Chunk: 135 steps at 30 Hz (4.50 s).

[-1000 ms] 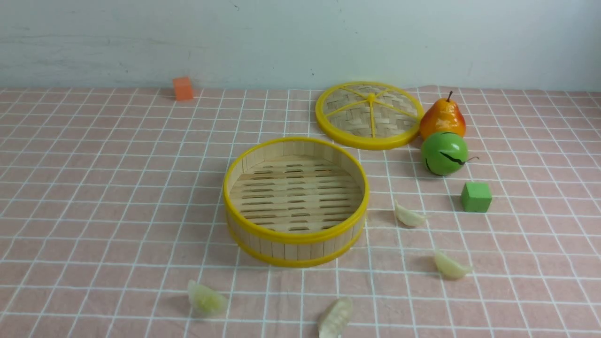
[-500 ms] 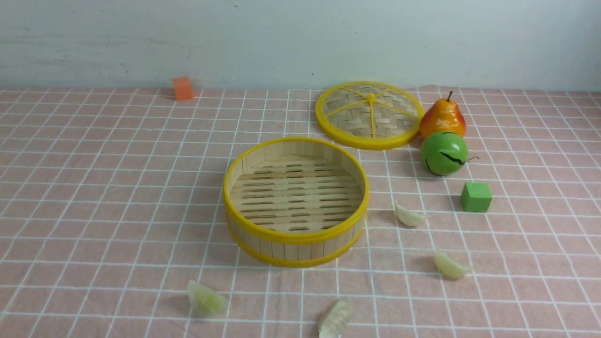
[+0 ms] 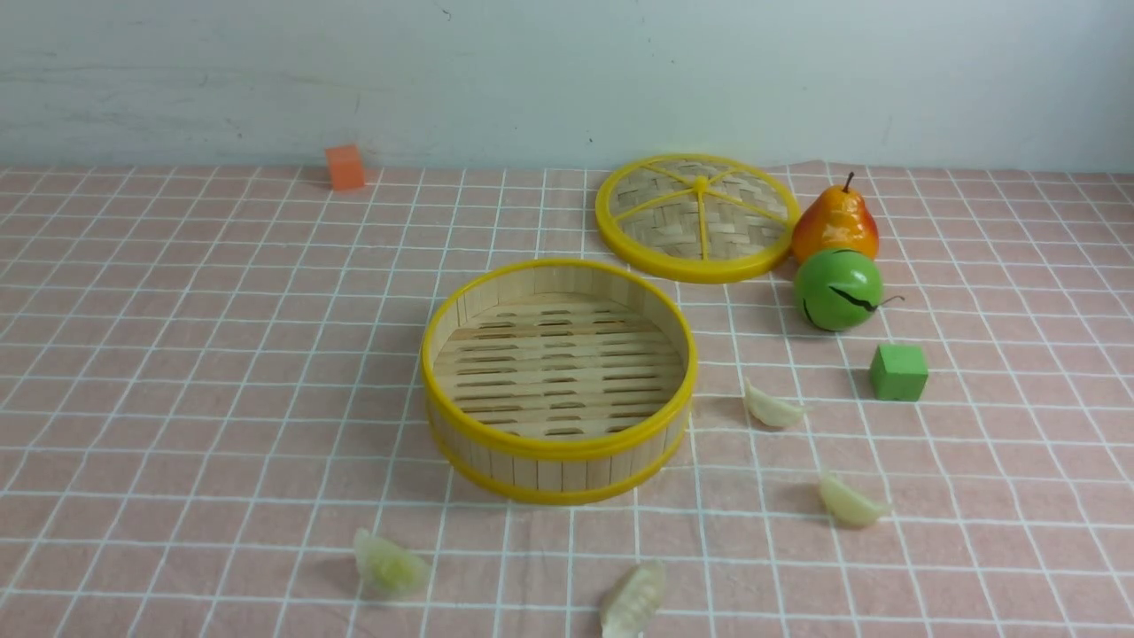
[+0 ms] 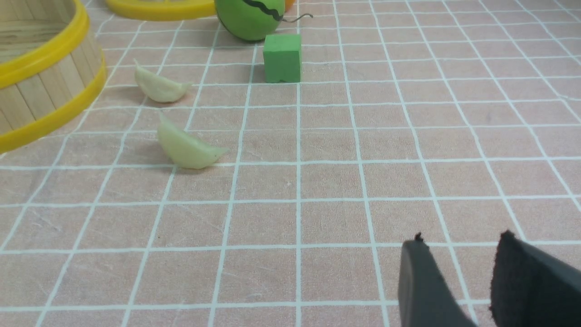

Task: Put the dumplings into the steamer on the table with the pink tablecloth.
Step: 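Reach for and grasp a dumpling on the table with the left gripper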

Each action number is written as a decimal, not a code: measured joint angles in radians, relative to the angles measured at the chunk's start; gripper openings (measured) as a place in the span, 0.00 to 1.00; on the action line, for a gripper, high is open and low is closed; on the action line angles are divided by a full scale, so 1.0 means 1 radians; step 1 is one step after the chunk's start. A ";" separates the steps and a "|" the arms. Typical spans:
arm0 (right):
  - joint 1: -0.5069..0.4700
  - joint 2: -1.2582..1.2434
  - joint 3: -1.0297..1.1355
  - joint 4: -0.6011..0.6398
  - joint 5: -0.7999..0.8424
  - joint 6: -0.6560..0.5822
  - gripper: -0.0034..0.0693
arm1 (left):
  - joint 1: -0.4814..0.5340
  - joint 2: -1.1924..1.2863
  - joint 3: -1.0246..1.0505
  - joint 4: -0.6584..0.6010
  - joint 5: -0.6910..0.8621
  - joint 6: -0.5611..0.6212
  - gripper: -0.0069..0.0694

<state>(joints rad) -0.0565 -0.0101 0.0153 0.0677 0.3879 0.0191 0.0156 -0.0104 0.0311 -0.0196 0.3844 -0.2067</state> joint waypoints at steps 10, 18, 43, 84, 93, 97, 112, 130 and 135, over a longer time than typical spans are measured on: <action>0.000 0.000 0.000 -0.025 0.000 0.000 0.38 | 0.000 0.000 0.000 0.000 0.001 0.000 0.40; 0.000 0.000 0.000 -0.025 0.000 0.000 0.38 | 0.000 0.000 0.000 0.000 0.001 0.000 0.40; 0.000 0.000 0.000 -0.006 0.000 0.000 0.38 | 0.000 0.000 0.000 0.087 0.002 0.002 0.40; 0.000 0.000 0.001 0.353 0.013 0.160 0.38 | 0.000 0.000 0.000 -0.694 -0.100 -0.557 0.40; 0.000 0.000 0.009 0.844 0.017 0.382 0.38 | 0.000 0.000 0.000 -0.767 -0.066 -0.528 0.40; 0.000 0.000 0.009 0.844 0.011 0.301 0.38 | 0.000 0.000 -0.063 -0.767 0.007 -0.305 0.40; 0.000 0.398 -0.408 0.683 0.092 -0.259 0.02 | -0.001 0.604 -0.657 -0.326 0.496 0.055 0.07; 0.636 1.140 -0.923 0.060 0.684 -0.236 0.03 | -0.434 1.361 -0.945 -0.048 0.489 -0.128 0.41; 0.669 1.141 -0.928 -0.062 0.694 -0.144 0.03 | -0.437 1.497 -0.958 -0.069 0.360 -0.225 0.74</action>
<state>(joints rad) 0.6121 1.1309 -0.9128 0.0062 1.0821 -0.1250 -0.4215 1.4868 -0.9266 -0.0886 0.7441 -0.4321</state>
